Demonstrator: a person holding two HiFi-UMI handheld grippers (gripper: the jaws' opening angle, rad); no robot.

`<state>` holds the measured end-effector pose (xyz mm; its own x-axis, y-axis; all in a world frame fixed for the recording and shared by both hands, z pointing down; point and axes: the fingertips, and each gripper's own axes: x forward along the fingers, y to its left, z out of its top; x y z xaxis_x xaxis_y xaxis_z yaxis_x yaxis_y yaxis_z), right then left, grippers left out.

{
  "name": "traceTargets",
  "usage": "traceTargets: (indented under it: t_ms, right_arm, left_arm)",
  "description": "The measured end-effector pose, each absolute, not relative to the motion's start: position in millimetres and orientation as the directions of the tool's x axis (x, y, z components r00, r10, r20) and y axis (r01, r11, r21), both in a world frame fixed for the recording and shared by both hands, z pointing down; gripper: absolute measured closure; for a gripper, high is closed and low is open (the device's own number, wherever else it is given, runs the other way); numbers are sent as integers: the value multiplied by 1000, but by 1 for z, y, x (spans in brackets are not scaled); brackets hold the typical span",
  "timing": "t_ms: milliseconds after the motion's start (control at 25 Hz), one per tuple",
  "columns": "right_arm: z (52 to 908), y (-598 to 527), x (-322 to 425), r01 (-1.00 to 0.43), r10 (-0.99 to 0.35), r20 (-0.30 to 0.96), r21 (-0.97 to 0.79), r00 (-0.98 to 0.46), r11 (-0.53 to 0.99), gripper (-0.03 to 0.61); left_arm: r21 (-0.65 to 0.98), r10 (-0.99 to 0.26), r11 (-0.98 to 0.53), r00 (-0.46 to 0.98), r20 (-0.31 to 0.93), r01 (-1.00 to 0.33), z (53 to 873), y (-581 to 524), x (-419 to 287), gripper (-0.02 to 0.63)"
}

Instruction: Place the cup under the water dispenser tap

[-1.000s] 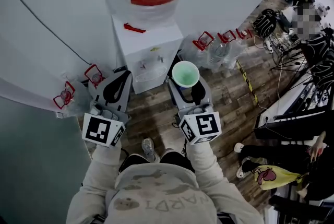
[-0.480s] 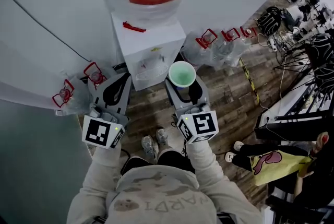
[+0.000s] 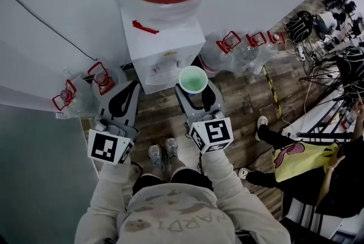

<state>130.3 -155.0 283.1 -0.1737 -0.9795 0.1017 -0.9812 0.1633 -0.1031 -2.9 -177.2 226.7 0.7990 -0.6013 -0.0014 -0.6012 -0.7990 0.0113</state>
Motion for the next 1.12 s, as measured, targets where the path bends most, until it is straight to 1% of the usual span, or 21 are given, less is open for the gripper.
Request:
traceTargets:
  t_ms: [600, 680, 840, 1120]
  right_arm:
    - [355, -191, 128, -958, -943, 179, -120, -280, 262, 285]
    - [366, -195, 127, -955, -937, 193, -127, -290, 269, 285]
    - [388, -203, 125, -949, -929, 209, -143, -305, 280, 285]
    - [441, -213, 123, -946, -914, 257, -170, -314, 277, 285]
  left_arm:
    - [36, -687, -726, 727, 8, -687, 263, -190, -9, 609]
    - [61, -701, -711, 713, 23, -701, 270, -190, -11, 609]
    - [50, -706, -705, 707, 36, -707, 284, -192, -13, 609]
    - [85, -718, -688, 693, 66, -721, 315, -192, -15, 609]
